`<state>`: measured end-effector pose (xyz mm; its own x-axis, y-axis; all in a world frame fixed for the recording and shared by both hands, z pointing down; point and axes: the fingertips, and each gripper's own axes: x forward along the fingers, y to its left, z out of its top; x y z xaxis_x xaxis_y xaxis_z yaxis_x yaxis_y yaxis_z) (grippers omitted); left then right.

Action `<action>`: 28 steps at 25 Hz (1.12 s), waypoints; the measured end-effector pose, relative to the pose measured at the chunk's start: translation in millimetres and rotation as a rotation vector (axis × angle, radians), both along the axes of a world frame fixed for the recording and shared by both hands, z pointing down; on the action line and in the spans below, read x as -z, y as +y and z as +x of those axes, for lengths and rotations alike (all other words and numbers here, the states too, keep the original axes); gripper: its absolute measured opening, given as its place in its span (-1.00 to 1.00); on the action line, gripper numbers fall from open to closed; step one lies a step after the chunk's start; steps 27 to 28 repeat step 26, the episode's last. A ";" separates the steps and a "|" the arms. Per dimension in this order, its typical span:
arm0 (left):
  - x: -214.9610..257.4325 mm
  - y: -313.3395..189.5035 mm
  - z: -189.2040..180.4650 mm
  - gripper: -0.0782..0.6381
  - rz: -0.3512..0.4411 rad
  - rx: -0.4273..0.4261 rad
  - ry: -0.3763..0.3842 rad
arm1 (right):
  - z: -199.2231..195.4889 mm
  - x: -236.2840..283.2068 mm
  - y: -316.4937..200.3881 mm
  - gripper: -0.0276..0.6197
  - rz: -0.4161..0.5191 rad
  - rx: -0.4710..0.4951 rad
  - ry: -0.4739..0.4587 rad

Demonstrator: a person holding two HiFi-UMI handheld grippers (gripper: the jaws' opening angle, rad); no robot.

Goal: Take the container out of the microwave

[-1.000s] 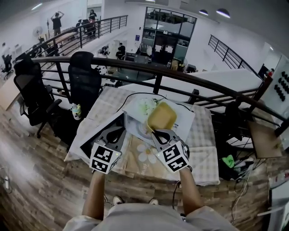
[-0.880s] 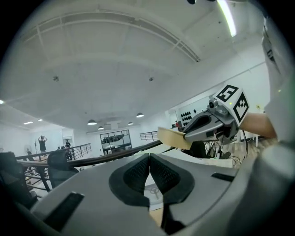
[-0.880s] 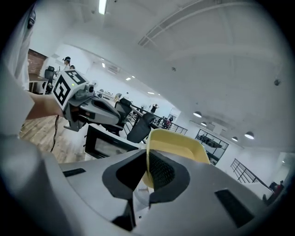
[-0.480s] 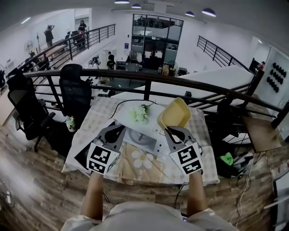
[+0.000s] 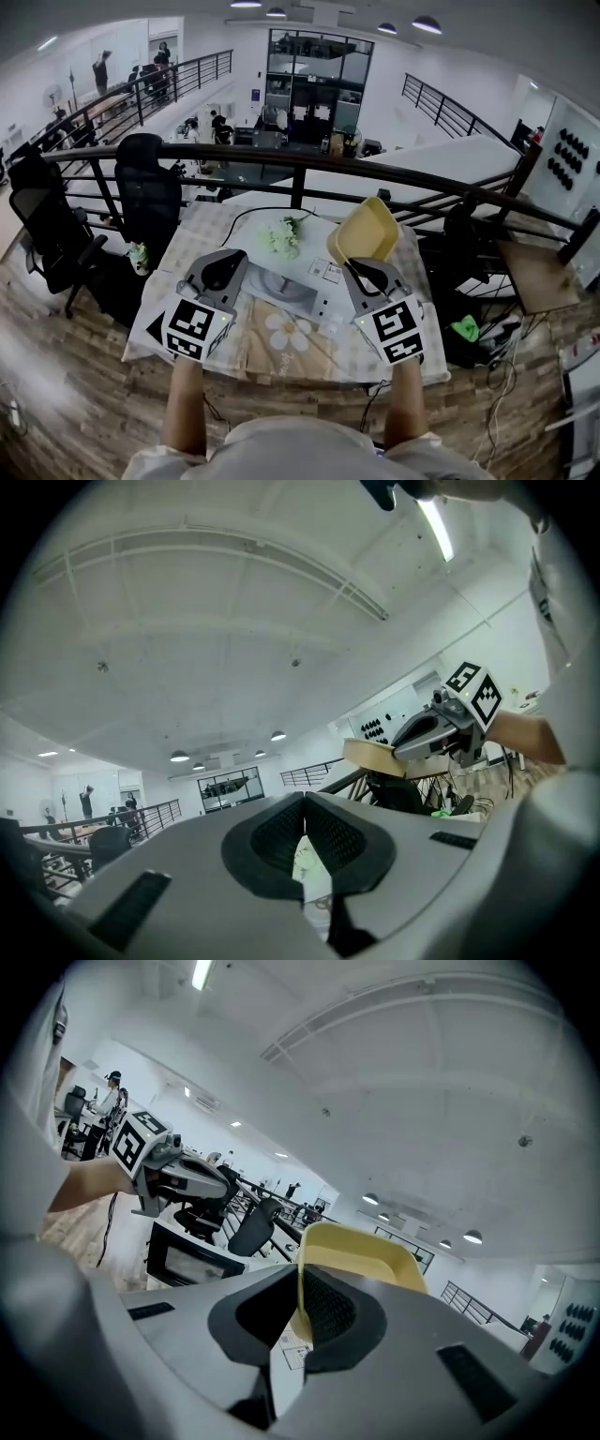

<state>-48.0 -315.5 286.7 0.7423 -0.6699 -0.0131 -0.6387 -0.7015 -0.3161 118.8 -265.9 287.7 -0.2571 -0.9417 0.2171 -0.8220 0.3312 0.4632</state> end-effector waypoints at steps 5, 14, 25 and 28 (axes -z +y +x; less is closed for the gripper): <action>0.4 -5.6 1.6 -0.73 0.004 0.003 -0.013 | 1.0 1.8 -7.0 -0.82 0.004 -0.008 0.002; -14.2 -16.1 7.7 -0.73 -0.021 0.004 -0.043 | 4.3 -6.6 -19.5 -0.82 -0.008 0.001 0.001; -21.3 -33.3 7.9 -0.73 -0.032 0.023 -0.056 | 4.3 -19.4 -32.7 -0.82 -0.036 0.021 -0.004; -21.6 -35.0 7.7 -0.73 -0.031 0.024 -0.057 | 4.3 -20.1 -34.3 -0.82 -0.037 0.021 -0.005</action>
